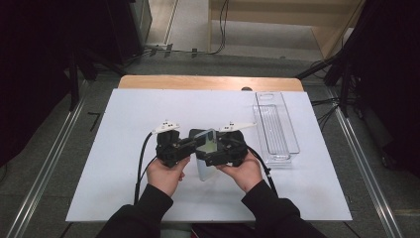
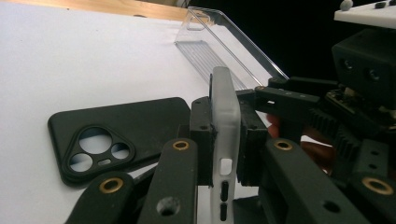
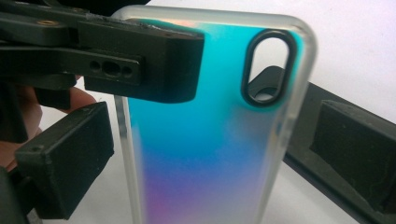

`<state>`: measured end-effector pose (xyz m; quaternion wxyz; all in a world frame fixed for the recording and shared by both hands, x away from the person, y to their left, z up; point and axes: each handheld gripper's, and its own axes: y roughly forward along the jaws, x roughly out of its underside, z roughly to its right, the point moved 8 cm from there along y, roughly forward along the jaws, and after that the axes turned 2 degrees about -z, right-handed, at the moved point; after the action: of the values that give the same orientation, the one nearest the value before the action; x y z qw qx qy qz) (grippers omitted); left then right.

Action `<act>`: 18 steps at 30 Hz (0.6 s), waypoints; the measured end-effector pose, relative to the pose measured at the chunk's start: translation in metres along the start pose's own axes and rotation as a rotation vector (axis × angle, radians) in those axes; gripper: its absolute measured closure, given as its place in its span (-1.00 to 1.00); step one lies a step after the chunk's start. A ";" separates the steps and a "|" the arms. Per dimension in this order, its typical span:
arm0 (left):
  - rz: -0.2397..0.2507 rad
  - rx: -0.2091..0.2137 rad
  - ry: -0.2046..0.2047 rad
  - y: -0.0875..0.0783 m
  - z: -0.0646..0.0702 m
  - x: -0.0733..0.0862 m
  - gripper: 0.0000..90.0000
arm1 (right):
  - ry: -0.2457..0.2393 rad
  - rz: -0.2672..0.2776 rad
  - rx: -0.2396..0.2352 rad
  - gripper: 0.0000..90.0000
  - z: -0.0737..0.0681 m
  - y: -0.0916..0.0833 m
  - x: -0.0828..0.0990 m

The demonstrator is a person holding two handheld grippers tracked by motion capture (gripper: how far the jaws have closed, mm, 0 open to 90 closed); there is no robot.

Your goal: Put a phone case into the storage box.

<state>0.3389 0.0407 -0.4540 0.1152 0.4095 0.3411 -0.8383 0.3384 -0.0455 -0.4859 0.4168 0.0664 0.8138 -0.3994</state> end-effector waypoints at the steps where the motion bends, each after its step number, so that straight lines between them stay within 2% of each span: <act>1: -0.001 0.000 0.000 0.000 0.001 0.000 0.79 | -0.003 0.001 0.003 -0.95 0.000 0.000 0.000; 3: 0.001 0.001 0.000 0.000 0.003 0.000 0.79 | -0.016 0.022 -0.014 -0.75 -0.003 -0.001 -0.001; 5: 0.002 -0.002 0.005 0.000 0.005 0.000 0.79 | -0.009 0.026 -0.019 -0.70 -0.004 -0.001 -0.001; 15: -0.009 0.024 -0.010 -0.004 0.006 -0.004 0.76 | -0.022 0.050 -0.017 -0.66 -0.006 -0.004 -0.004; 16: -0.017 0.033 -0.014 -0.004 0.007 -0.004 0.68 | -0.025 0.049 -0.014 -0.66 -0.006 -0.005 -0.005; 17: -0.026 0.046 -0.016 -0.004 0.008 -0.005 0.45 | -0.028 0.046 -0.010 -0.66 -0.005 -0.005 -0.005; 18: -0.044 0.052 -0.021 -0.003 0.009 -0.005 0.45 | -0.028 0.046 -0.010 -0.66 -0.005 -0.005 -0.005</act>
<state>0.3347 0.0367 -0.4451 0.0896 0.3961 0.3268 -0.8534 0.3360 -0.0448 -0.4778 0.4377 0.0773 0.8081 -0.3866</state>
